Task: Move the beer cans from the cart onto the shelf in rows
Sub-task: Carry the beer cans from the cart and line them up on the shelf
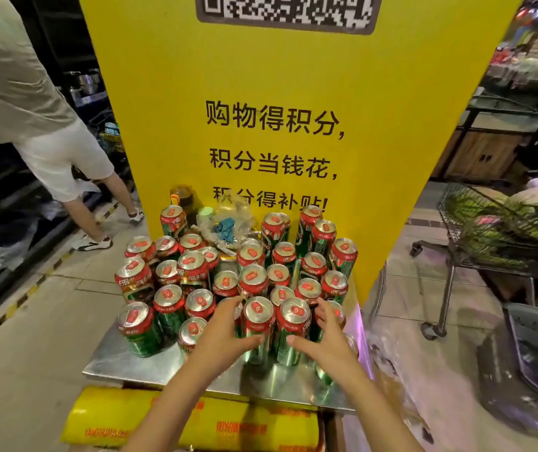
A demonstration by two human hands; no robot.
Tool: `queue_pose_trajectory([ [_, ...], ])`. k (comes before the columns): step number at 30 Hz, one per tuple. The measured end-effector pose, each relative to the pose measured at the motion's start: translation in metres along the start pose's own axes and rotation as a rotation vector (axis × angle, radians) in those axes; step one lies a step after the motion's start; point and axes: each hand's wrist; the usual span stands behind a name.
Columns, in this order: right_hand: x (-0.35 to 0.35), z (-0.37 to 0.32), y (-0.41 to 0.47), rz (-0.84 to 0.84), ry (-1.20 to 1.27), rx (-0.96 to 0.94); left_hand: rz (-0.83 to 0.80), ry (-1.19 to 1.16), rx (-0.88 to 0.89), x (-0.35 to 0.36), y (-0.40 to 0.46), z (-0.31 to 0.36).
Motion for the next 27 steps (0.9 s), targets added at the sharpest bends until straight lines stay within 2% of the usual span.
queue_pose_trajectory([
  [6, 0.016, 0.013, 0.019, -0.037, -0.003, -0.010, -0.027, 0.035, 0.092, 0.017, 0.024, -0.010],
  [21, 0.022, 0.026, 0.033, 0.091, -0.002, -0.052, 0.020, 0.125, 0.258, 0.012, 0.039, -0.015],
  [24, 0.019, 0.018, 0.025, 0.117, 0.005, -0.061, 0.012, 0.125, 0.247, 0.008, 0.030, -0.009],
  [27, 0.011, 0.004, 0.015, 0.137, 0.039, -0.069, 0.028, 0.027, 0.211, 0.000, 0.018, -0.004],
])
Point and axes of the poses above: each hand's wrist, its own y-axis towards the middle knuckle, its own x-axis out of the palm, z = x × y, and after that the axes turned 6 degrees about z, right-handed
